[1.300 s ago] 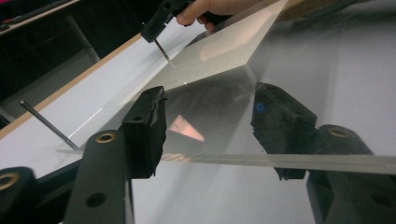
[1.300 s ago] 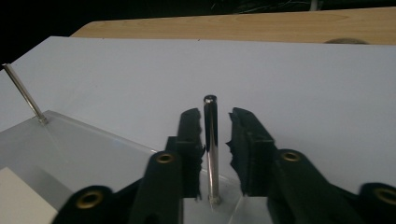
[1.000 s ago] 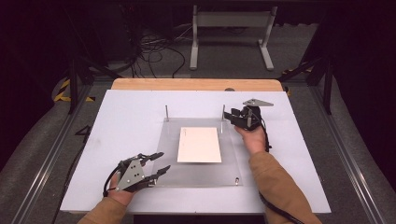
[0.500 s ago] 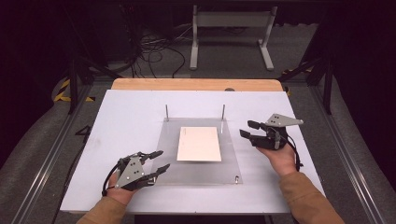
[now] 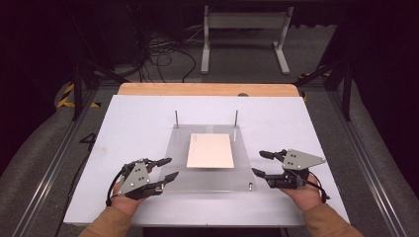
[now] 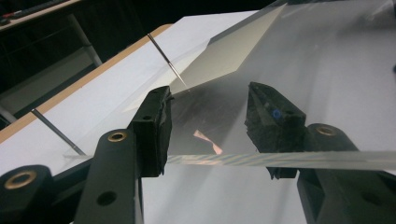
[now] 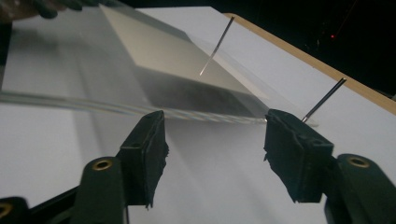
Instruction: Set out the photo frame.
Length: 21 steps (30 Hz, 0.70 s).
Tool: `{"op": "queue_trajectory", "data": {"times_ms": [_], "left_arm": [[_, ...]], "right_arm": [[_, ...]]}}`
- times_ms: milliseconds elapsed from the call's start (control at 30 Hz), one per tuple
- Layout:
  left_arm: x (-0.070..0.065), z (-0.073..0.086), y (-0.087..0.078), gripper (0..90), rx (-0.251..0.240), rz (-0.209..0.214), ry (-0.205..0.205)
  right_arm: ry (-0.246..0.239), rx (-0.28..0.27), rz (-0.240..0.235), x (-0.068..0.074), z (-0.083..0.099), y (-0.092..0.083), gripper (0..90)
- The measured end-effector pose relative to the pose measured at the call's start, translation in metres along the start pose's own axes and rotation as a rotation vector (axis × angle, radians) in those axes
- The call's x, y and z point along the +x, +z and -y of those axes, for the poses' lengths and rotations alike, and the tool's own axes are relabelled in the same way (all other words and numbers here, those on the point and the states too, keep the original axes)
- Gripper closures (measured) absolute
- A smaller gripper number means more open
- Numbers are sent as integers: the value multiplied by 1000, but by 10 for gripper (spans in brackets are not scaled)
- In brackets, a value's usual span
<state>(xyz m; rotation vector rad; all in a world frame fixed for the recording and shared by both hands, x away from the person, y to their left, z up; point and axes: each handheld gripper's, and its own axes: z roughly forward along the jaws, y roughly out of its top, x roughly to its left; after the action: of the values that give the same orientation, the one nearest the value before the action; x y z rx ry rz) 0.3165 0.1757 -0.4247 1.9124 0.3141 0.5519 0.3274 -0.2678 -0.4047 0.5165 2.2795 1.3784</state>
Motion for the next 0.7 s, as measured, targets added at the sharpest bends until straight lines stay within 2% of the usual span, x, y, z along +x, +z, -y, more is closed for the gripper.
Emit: {"op": "queue_trajectory", "data": {"times_ms": [67,133,167,233,267,400,600,700], "left_arm": [[0,0,0,499,2,5,-2],[0,-1,0,499,1,6,1],[0,-1,0,499,0,6,0],[0,-1,0,499,3,9,2],[0,-1,0,499,0,7,1],[0,-1,0,499,2,8,2],[-1,-2,1,500,-2,12,-1],[-1,-2,1,500,-4,12,-2]], "right_arm": [[-22,22,-13,5,1,2,359],[-73,58,-3,10,3,5,343],[-82,58,-2,11,3,6,328],[-107,48,4,14,1,9,277],[-133,28,4,16,-1,11,216],[-171,-5,3,20,-6,17,194],[-200,-41,12,26,-13,31,252],[-204,-48,24,26,-13,34,373]]}}
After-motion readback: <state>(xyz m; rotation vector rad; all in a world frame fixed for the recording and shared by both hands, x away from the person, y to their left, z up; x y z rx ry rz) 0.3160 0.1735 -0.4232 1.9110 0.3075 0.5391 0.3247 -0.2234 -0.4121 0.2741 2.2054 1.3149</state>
